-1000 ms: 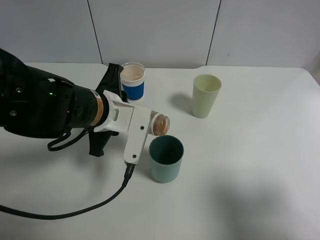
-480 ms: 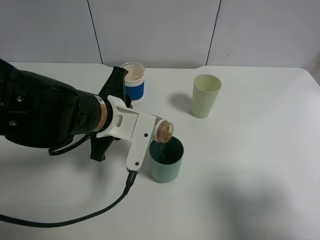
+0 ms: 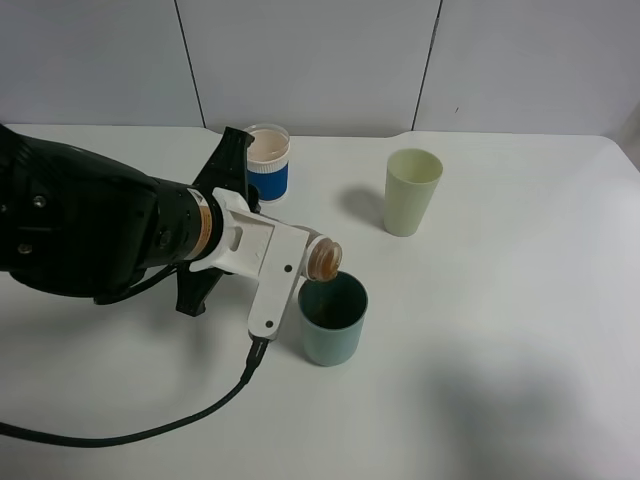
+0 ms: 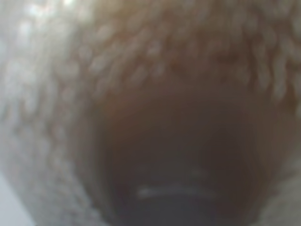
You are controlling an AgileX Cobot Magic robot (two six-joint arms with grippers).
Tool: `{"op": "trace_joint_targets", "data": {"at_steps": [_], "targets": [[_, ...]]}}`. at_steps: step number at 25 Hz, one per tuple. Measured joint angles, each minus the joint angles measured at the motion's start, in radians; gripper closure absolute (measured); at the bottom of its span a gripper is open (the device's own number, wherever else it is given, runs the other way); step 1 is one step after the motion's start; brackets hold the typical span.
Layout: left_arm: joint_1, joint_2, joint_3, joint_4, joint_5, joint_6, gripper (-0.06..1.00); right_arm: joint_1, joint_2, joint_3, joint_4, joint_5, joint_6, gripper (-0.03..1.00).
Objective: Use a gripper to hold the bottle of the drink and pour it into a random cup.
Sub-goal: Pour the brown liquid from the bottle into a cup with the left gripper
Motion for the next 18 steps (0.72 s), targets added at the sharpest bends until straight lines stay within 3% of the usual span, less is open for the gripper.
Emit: {"op": "trace_joint_targets", "data": {"at_steps": [18], "targets": [[0.000, 0.000, 0.000, 0.055, 0.028, -0.001, 0.61, 0.000, 0.000, 0.000, -0.005, 0.000, 0.001, -0.03]]}}
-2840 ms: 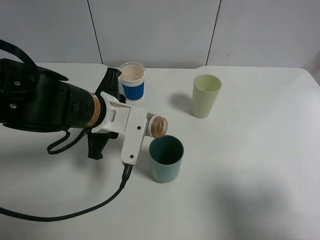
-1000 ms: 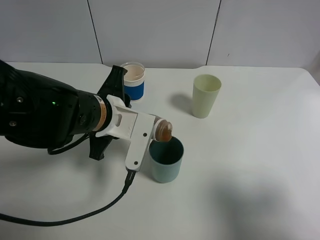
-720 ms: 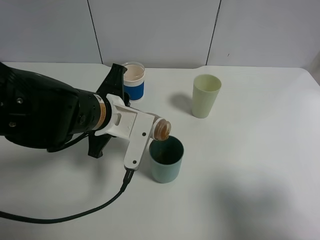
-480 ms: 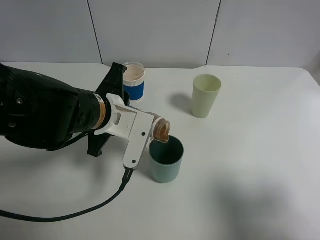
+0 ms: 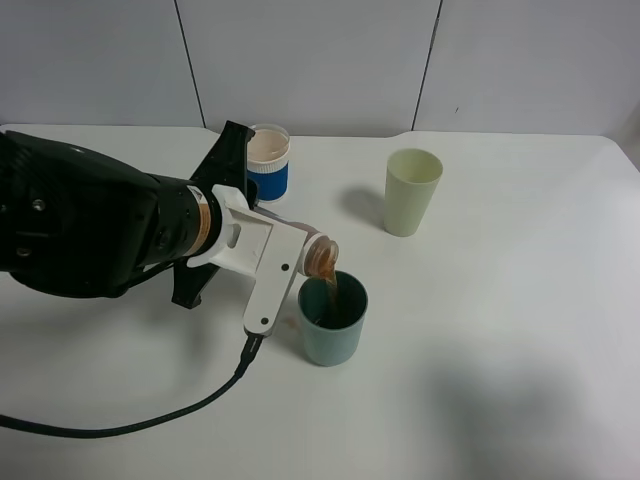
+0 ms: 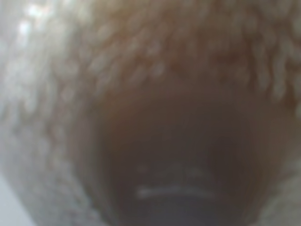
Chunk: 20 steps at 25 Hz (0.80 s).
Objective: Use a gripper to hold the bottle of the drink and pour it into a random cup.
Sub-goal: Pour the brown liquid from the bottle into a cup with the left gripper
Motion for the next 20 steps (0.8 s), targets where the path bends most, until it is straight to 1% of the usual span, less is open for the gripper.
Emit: {"op": "trace_joint_targets", "data": {"at_steps": [16, 20], "targets": [[0.000, 0.000, 0.000, 0.027, 0.014, -0.011, 0.61, 0.000, 0.000, 0.000, 0.000, 0.000, 0.000, -0.03], [-0.018, 0.000, 0.000, 0.063, 0.041, -0.036, 0.61, 0.000, 0.000, 0.000, 0.000, 0.000, 0.000, -0.03]]}}
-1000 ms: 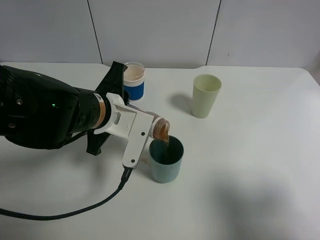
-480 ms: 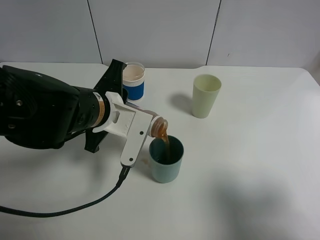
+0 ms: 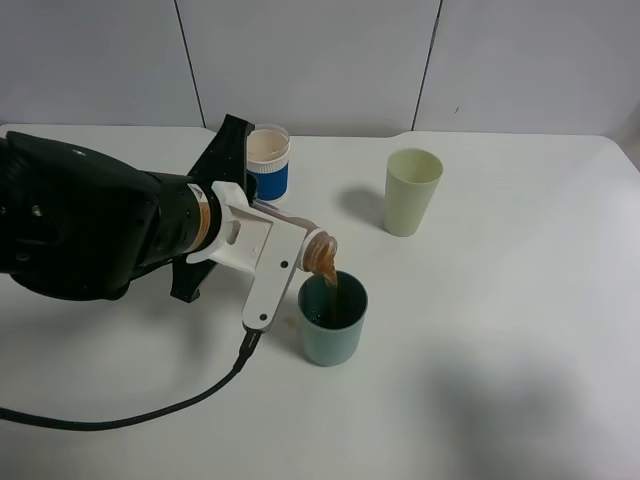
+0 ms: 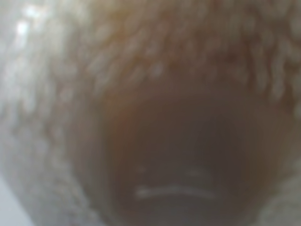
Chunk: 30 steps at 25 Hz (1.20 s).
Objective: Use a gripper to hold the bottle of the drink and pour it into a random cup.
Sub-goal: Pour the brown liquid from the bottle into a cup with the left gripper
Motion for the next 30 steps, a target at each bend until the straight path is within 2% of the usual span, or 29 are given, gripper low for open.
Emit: {"op": "trace_joint_targets", "data": {"at_steps": [8, 14, 30], "targets": [[-0.014, 0.000, 0.000, 0.035, 0.028, -0.065, 0.61, 0.000, 0.000, 0.000, 0.000, 0.000, 0.000, -0.03], [-0.040, 0.000, 0.000, 0.041, 0.063, -0.069, 0.61, 0.000, 0.000, 0.000, 0.000, 0.000, 0.000, -0.03], [-0.040, 0.000, 0.000, 0.058, 0.102, -0.073, 0.61, 0.000, 0.000, 0.000, 0.000, 0.000, 0.000, -0.03]]}}
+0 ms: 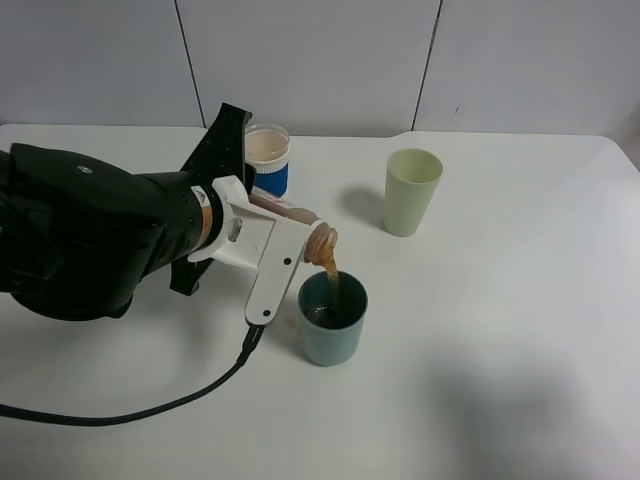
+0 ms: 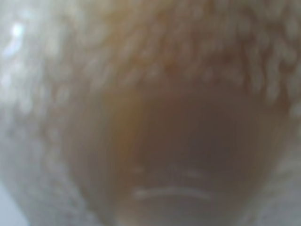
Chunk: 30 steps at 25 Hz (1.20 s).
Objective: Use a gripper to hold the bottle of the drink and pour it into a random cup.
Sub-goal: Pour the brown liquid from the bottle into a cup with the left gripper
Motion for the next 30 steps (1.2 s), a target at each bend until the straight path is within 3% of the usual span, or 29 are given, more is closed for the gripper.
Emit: {"op": "trace_joint_targets", "data": {"at_steps": [30], "targets": [[-0.021, 0.000, 0.000, 0.047, 0.031, -0.057, 0.61, 0.000, 0.000, 0.000, 0.000, 0.000, 0.000, -0.03]]}}
